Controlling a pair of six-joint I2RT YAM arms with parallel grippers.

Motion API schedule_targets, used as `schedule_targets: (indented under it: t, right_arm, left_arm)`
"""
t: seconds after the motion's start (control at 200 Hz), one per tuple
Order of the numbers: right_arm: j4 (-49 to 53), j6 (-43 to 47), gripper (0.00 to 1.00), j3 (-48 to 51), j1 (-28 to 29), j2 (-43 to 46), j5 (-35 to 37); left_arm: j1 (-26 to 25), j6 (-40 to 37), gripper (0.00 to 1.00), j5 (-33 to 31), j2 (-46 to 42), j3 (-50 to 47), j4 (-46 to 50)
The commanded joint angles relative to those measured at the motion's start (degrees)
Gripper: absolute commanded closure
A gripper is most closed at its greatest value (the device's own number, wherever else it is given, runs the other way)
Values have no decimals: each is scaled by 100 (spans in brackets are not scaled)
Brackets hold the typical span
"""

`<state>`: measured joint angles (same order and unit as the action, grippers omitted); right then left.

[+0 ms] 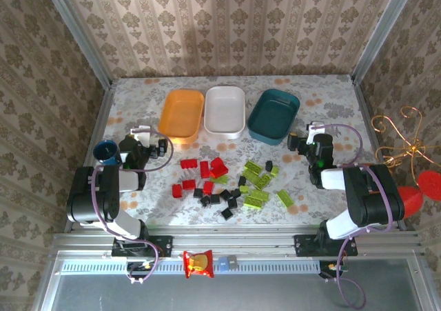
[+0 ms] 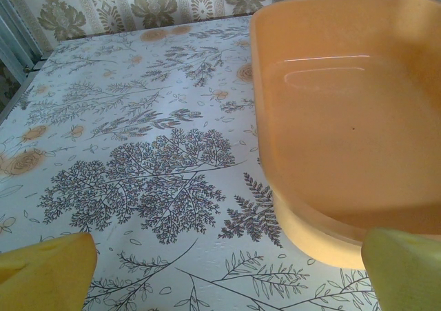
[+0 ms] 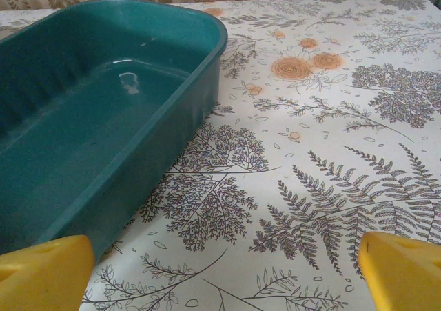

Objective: Sort the legos into containers by color
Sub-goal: Pick up the lego from the center of the table.

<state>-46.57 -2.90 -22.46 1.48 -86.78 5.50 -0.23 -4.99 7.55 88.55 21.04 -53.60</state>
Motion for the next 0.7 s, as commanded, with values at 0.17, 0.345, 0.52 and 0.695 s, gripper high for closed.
schedule_targets:
  t: [0.17, 0.345, 0.52, 0.695]
  right_arm:
    - [-181, 105, 0, -110, -33, -76, -81]
    - [-142, 92, 0, -136, -45, -93, -101]
    - [463, 57, 0, -216, -68, 454, -106]
    - [1804, -346, 0, -671, -67, 876, 100]
  left_arm:
    - [54, 155, 0, -516, 70, 135, 57]
    - [24, 134, 0, -585, 70, 155, 114]
    - [-15, 241, 0, -1047, -388, 139, 406]
    - [-230, 349, 0, -1837, -1495, 294, 1509]
